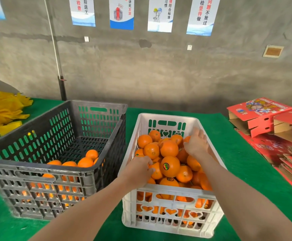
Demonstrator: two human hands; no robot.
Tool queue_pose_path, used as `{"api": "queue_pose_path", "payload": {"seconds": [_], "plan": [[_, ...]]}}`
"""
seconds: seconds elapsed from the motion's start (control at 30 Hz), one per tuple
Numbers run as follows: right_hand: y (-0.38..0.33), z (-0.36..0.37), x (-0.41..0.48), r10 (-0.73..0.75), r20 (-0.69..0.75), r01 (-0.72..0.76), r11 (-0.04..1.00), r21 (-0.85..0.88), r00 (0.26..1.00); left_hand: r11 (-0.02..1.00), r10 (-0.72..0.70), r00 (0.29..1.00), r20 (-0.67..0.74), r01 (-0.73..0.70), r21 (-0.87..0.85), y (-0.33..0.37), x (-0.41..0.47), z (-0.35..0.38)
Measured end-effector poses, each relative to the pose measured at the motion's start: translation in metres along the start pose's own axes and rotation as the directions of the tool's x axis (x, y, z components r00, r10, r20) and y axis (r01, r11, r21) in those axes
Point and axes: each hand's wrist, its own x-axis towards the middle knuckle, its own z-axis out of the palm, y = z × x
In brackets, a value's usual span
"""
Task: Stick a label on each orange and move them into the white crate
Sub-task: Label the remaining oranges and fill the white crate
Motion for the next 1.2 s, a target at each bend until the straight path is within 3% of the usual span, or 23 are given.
{"api": "queue_pose_path", "payload": {"seconds": [0.1, 0.2, 0.27, 0.3, 0.33, 0.4, 0.47, 0.53, 0.6, 0.7, 0.77, 0.83, 0.9, 0.97, 1.0, 1.07, 1.13, 1.2], "plan": [[-0.025, -0.018, -0.042, -0.190, -0.186, 0.236, 0.935, 0.267, 0.964, 1.000, 0.014, 1.000, -0.025, -0.014, 0.015, 0.001, -0.001, 0.000], [-0.044, -0.038, -0.110, -0.441, -0.314, 0.541, 0.697, 0.471, 0.841, 0.999, 0.037, 0.998, -0.053, -0.036, 0.024, 0.002, 0.000, -0.004], [-0.042, -0.040, -0.159, -0.605, -0.281, 0.639, 0.527, 0.560, 0.745, 0.998, 0.049, 0.996, -0.072, -0.047, 0.037, 0.004, -0.003, -0.006], [-0.036, -0.035, -0.181, -0.669, -0.218, 0.642, 0.489, 0.591, 0.710, 0.998, 0.055, 0.994, -0.091, -0.051, 0.041, 0.004, -0.006, -0.007], [-0.029, -0.028, -0.200, -0.716, -0.113, 0.620, 0.501, 0.604, 0.689, 0.997, 0.065, 0.991, -0.117, -0.061, 0.039, 0.004, -0.009, -0.007], [-0.009, -0.004, -0.227, -0.724, 0.235, 0.540, 0.656, 0.528, 0.649, 0.994, 0.106, 0.979, -0.173, -0.106, 0.006, 0.003, -0.017, -0.007], [0.013, 0.025, -0.240, -0.566, 0.593, 0.483, 0.817, 0.315, 0.572, 0.987, 0.142, 0.966, -0.218, -0.154, -0.038, 0.002, -0.028, -0.007], [0.028, 0.048, -0.246, -0.352, 0.775, 0.464, 0.882, 0.086, 0.525, 0.978, 0.160, 0.955, -0.250, -0.188, -0.092, 0.000, -0.039, -0.005], [0.033, 0.063, -0.248, -0.199, 0.837, 0.436, 0.898, -0.052, 0.510, 0.966, 0.133, 0.953, -0.271, -0.186, -0.178, -0.001, -0.049, -0.004], [0.031, 0.073, -0.251, -0.124, 0.864, 0.362, 0.930, -0.071, 0.488, 0.933, 0.072, 0.944, -0.323, -0.178, -0.311, -0.002, -0.069, -0.007], [0.028, 0.074, -0.253, -0.141, 0.873, 0.335, 0.942, -0.027, 0.467, 0.940, 0.176, 0.898, -0.403, -0.275, -0.202, -0.009, -0.088, -0.002], [0.025, 0.072, -0.254, -0.199, 0.843, 0.304, 0.952, 0.045, 0.499, 0.935, 0.264, 0.868, -0.421, -0.337, -0.109, -0.020, -0.114, 0.012], [0.021, 0.066, -0.254, -0.280, 0.790, 0.206, 0.958, 0.197, 0.546, 0.944, 0.204, 0.924, -0.325, -0.273, -0.186, -0.034, -0.139, 0.025], [0.016, 0.052, -0.253, -0.329, 0.728, 0.024, 0.918, 0.396, 0.601, 0.945, 0.013, 1.000, -0.018, -0.019, -0.327, -0.045, -0.155, 0.030], [0.013, 0.044, -0.252, -0.345, 0.693, -0.028, 0.884, 0.466, 0.632, 0.934, -0.083, 0.979, 0.185, 0.141, -0.329, -0.050, -0.158, 0.031], [0.006, 0.030, -0.251, -0.370, 0.606, -0.019, 0.843, 0.537, 0.704, 0.883, -0.180, 0.863, 0.473, 0.354, -0.309, -0.058, -0.159, 0.029], [-0.002, 0.017, -0.252, -0.376, 0.537, -0.032, 0.797, 0.603, 0.755, 0.803, -0.178, 0.801, 0.572, 0.454, -0.386, -0.060, -0.158, 0.022], [-0.007, 0.005, -0.254, -0.405, 0.502, -0.102, 0.692, 0.714, 0.764, 0.660, -0.154, 0.767, 0.623, 0.549, -0.513, -0.058, -0.156, 0.009]]}}
